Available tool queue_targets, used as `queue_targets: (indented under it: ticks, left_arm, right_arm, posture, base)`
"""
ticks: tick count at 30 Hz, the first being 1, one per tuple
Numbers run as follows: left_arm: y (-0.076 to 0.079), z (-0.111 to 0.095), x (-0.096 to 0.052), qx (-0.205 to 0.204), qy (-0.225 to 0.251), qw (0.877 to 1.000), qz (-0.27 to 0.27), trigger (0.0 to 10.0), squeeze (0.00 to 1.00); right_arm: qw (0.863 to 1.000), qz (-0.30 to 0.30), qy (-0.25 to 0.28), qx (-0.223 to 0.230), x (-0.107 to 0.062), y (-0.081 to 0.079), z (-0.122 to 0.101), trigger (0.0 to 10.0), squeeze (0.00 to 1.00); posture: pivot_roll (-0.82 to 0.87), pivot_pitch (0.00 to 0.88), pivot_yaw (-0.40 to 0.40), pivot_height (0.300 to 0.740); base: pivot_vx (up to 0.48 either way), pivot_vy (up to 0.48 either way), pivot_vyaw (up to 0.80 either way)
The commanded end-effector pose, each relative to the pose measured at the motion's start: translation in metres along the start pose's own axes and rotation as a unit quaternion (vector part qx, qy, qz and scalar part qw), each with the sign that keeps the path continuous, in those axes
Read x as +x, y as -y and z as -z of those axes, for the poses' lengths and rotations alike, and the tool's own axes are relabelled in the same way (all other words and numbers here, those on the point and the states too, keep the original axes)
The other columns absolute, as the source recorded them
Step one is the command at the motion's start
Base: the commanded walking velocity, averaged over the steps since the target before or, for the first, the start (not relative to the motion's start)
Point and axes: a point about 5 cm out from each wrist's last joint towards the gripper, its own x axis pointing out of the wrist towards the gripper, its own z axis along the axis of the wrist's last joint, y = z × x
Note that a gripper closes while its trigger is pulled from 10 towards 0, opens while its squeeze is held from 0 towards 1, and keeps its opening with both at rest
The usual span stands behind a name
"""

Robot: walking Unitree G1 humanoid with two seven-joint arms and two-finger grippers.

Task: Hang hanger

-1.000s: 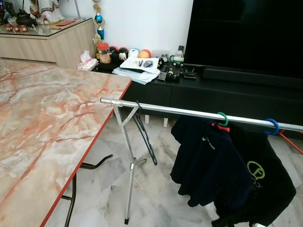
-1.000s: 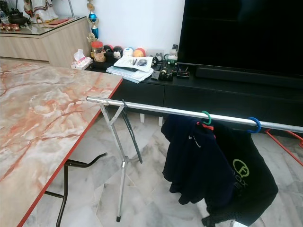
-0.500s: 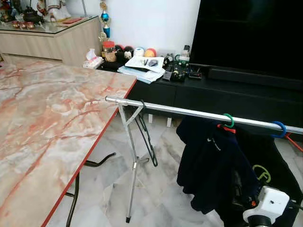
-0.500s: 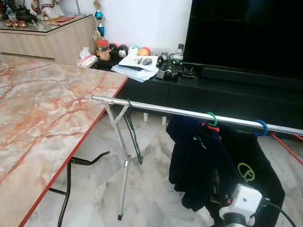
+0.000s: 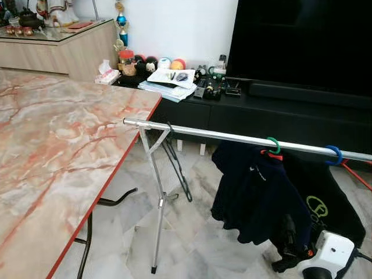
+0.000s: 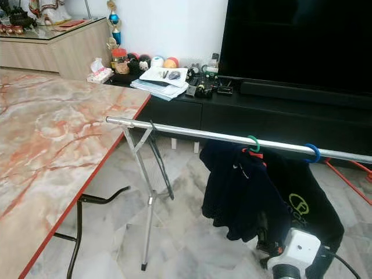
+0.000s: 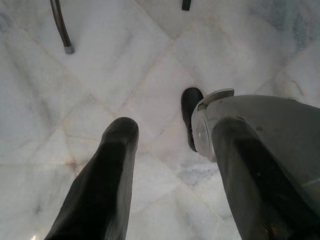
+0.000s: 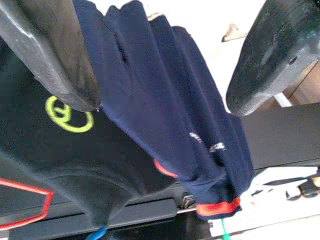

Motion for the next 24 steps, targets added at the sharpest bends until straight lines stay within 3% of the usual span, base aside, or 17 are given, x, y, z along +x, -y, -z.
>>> queue_targets:
  ticks: [1,8,18,24]
  left_arm:
    - [0.003,0.005,0.000,0.008,-0.011,1.000,0.005,10.0,0.00]
    - [0.003,0.005,0.000,0.004,-0.012,1.000,0.006,10.0,0.00]
    - [0.003,0.006,0.000,0.000,-0.015,1.000,0.006,10.0,0.00]
    - [0.004,0.006,-0.001,-0.002,-0.016,1.000,0.007,10.0,0.00]
  right_arm:
    - [1.000,0.007,-0.002,-0.001,0.001,0.003,-0.001,10.0,0.00]
    - [1.000,0.011,-0.006,0.001,0.001,0.004,-0.002,10.0,0.00]
    - [0.999,0.030,-0.018,0.006,0.002,0.009,0.001,10.0,0.00]
    - [0.997,0.065,-0.051,-0.001,0.002,0.020,0.013,10.0,0.00]
  posture:
    - [0.11,0.013,-0.001,0.740]
    - [0.10,0.012,0.000,0.740]
    - [0.10,0.013,-0.002,0.740]
    - [0.11,0.011,-0.002,0.740]
  base:
    - [0.000,-0.458,0.00]
    - [0.000,-0.412,0.00]
    - [0.000,0.000,0.00]
    - [0.000,0.000,0.00]
